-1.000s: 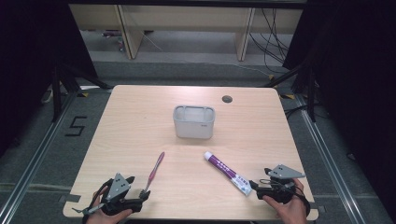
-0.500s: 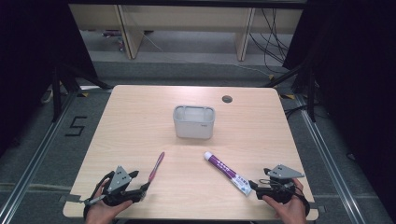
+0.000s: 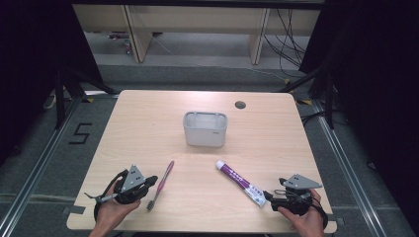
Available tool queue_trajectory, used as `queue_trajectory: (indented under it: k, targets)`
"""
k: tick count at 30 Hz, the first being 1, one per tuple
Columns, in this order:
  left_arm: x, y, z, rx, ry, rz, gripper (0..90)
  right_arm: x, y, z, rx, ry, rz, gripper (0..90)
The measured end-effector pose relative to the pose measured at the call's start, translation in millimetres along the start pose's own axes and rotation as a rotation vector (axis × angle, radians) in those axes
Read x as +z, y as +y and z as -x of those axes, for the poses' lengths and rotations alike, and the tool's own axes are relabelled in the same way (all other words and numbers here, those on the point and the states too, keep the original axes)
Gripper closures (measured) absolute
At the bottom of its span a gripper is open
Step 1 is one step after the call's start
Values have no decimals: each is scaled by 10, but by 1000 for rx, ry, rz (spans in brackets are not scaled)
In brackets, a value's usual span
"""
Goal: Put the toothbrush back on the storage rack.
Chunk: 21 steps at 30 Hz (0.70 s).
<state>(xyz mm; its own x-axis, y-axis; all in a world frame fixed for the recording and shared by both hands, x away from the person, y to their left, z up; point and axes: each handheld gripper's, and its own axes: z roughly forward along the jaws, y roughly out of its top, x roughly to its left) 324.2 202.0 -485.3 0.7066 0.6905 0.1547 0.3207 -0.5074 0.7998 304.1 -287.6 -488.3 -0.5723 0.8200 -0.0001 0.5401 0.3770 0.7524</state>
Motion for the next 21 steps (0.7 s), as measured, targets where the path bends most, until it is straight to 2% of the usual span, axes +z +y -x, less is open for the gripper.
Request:
queue_trajectory:
  k: [1, 3, 5, 9, 15, 16, 17, 18, 21]
  targets:
    - [12, 15, -20, 18, -4, -11, 894, -1, 0, 0, 0, 0, -1, 249]
    - [36, 19, -29, 18, -5, -8, 895, 0, 0, -4, 4, 0, -2, 249]
    - [92, 44, -70, 49, -19, -23, 896, 1, 0, -6, 4, 0, -2, 249]
    - [143, 80, -80, 56, -34, -30, 896, 3, -1, -2, 2, 0, -3, 250]
    - [306, 171, -85, 70, -69, -47, 896, 18, -2, 4, 2, 22, -6, 250]
    - [306, 171, -85, 70, -69, -47, 896, 18, -2, 4, 2, 22, -6, 250]
    - [336, 189, -88, 75, -72, -48, 896, 12, -2, 0, -2, 3, -2, 250]
    - [373, 213, -86, 68, -79, -45, 896, 2, -6, -33, 38, 5, -17, 249]
    - [439, 250, -97, 79, -87, -57, 895, 4, -4, -26, 31, 8, -18, 250]
